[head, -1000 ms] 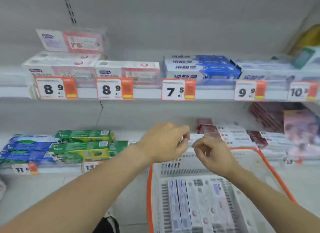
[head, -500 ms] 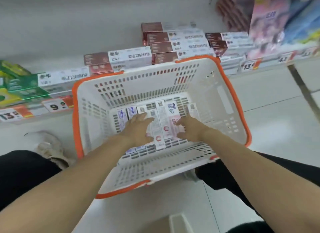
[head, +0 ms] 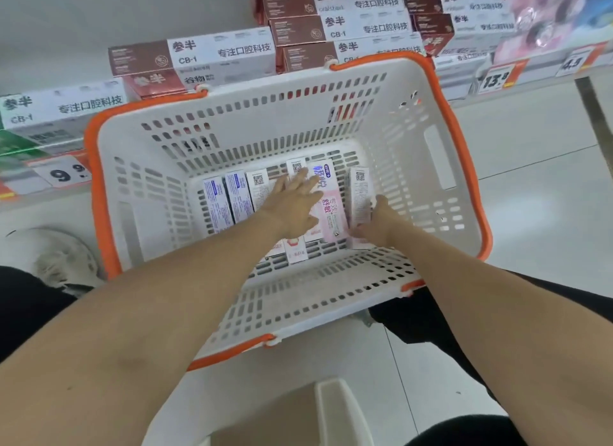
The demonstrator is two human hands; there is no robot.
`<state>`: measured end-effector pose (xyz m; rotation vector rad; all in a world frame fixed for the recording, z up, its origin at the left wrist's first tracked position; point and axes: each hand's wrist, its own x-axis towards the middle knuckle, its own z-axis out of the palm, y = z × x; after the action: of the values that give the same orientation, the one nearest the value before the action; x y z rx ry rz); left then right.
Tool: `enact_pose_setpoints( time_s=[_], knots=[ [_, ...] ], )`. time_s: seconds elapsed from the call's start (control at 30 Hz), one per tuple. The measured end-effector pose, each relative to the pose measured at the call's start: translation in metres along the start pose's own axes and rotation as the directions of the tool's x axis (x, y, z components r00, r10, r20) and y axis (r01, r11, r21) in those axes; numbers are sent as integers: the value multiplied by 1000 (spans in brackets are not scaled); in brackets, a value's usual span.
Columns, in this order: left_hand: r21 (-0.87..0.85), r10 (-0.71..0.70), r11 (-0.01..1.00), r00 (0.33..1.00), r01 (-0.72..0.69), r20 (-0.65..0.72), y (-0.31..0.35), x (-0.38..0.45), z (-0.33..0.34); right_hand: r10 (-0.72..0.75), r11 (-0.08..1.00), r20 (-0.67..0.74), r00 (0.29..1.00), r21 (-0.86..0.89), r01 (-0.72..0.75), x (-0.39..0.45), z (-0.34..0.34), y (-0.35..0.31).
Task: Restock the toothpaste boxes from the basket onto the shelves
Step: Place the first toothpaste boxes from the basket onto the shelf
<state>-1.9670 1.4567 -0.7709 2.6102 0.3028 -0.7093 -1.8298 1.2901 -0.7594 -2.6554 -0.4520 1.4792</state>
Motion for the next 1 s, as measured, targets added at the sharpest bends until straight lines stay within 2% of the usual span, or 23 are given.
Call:
enact_pose_setpoints(
  time_s=[0.1,0.23,0.37,0.5,0.6,0.77,0.83,1.0],
  knots=[
    [-2,-76,997,994,76,-84,-14,-13,11,24,1000,74,997,-13,-23,1,4,-12],
    [-29,-164,986,980,162,-110,-20,-15,6,4,1000,-11,1000,1,-4,4,7,-24],
    [-87,-189,981,964,176,-188,-14,10,-12,-106,977,62,992,191,93,10,0,-21],
    [-48,-182,983,980,179,-75,-15,45,-21,-133,902,156,979,428,55,11,-14,-8],
    [4,-220,975,975,220,5,-17,59,-23,-155,850,233,960,527,9,11,-22,-2],
    [-92,-258,963,966,255,-21,-16,59,-27,-188,767,267,945,641,-29,13,-31,-2],
    [-132,-276,953,961,271,-18,-16,55,-30,-204,765,279,939,643,-25,12,-32,-3],
    [-404,-235,883,970,238,57,-15,41,-49,-229,805,336,914,593,-16,10,-32,0]
  ],
)
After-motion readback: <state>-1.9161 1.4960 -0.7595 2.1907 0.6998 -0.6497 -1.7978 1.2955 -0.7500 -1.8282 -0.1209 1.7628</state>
